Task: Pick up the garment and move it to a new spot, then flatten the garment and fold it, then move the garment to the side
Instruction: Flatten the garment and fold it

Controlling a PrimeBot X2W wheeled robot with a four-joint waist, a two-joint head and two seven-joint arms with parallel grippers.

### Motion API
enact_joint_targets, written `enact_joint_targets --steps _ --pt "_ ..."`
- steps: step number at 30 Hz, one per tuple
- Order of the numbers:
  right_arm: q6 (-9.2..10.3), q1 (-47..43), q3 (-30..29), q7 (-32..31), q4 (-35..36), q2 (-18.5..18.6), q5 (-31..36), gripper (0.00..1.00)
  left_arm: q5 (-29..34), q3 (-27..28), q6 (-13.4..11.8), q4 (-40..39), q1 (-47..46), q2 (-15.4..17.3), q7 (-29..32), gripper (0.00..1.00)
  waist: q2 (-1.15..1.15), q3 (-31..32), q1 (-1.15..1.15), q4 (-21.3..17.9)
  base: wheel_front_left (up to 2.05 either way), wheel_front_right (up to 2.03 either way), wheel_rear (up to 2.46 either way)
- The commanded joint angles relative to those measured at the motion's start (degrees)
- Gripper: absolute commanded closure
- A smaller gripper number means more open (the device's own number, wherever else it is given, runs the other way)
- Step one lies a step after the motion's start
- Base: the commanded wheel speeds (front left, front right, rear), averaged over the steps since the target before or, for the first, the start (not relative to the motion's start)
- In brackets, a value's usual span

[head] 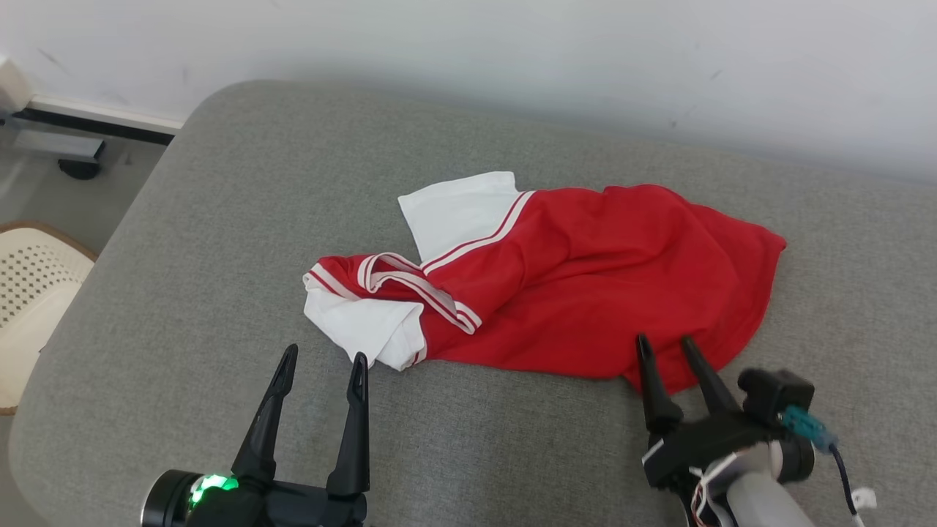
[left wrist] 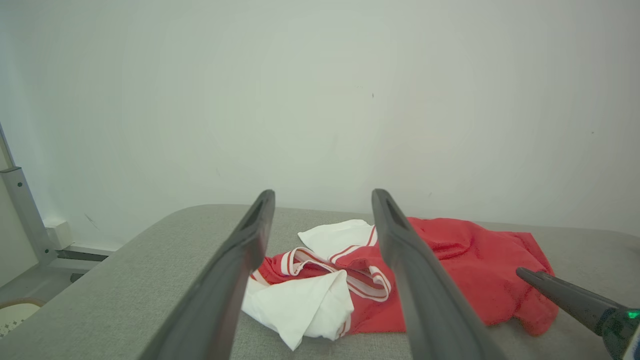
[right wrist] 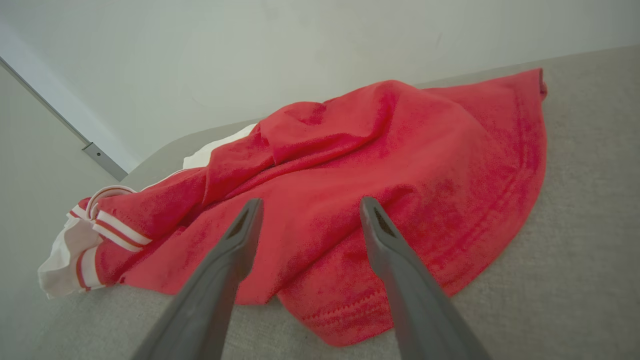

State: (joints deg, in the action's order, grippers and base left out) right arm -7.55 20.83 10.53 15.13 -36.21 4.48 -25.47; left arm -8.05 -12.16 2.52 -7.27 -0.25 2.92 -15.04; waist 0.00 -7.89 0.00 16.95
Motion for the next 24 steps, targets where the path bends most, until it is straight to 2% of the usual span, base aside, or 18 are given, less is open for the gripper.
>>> enact_joint_targets --steps 1,8,13,23,24 --pt "0.15 -1.28 -0.12 0.01 0.07 -0.27 -0.54 0.0 0.71 -0.02 0.11 -0.17 0.49 -0.05 -0.13 0.0 0.0 0.74 0.0 -0.85 0.0 0.0 0.0" --pt "0.15 -8.44 -1.41 0.01 1.06 -0.82 -2.85 0.0 0.75 -0.47 0.08 -0.04 1.73 -0.04 -0.13 0.0 0.0 1.55 0.0 0.57 0.0 0.0 0.0" --pt "0.15 -9.41 -1.74 0.0 -0.22 -1.16 -2.91 0.0 0.53 -0.44 -0.04 0.06 2.53 -0.04 -0.13 0.0 0.0 1.97 0.0 1.19 0.0 0.0 0.0" --pt "0.14 -1.37 -3.21 -0.22 -13.58 -1.6 -6.82 0.0 0.93 -1.31 0.76 0.58 1.18 -0.04 -0.13 0.0 0.0 1.86 0.0 2.88 0.0 0.0 0.0" --pt "0.14 -0.67 -3.31 -0.22 -14.66 -1.64 -7.4 0.52 0.94 -1.4 0.85 0.7 1.15 -0.04 -0.13 0.0 0.0 1.85 0.0 3.08 0.0 0.0 0.0"
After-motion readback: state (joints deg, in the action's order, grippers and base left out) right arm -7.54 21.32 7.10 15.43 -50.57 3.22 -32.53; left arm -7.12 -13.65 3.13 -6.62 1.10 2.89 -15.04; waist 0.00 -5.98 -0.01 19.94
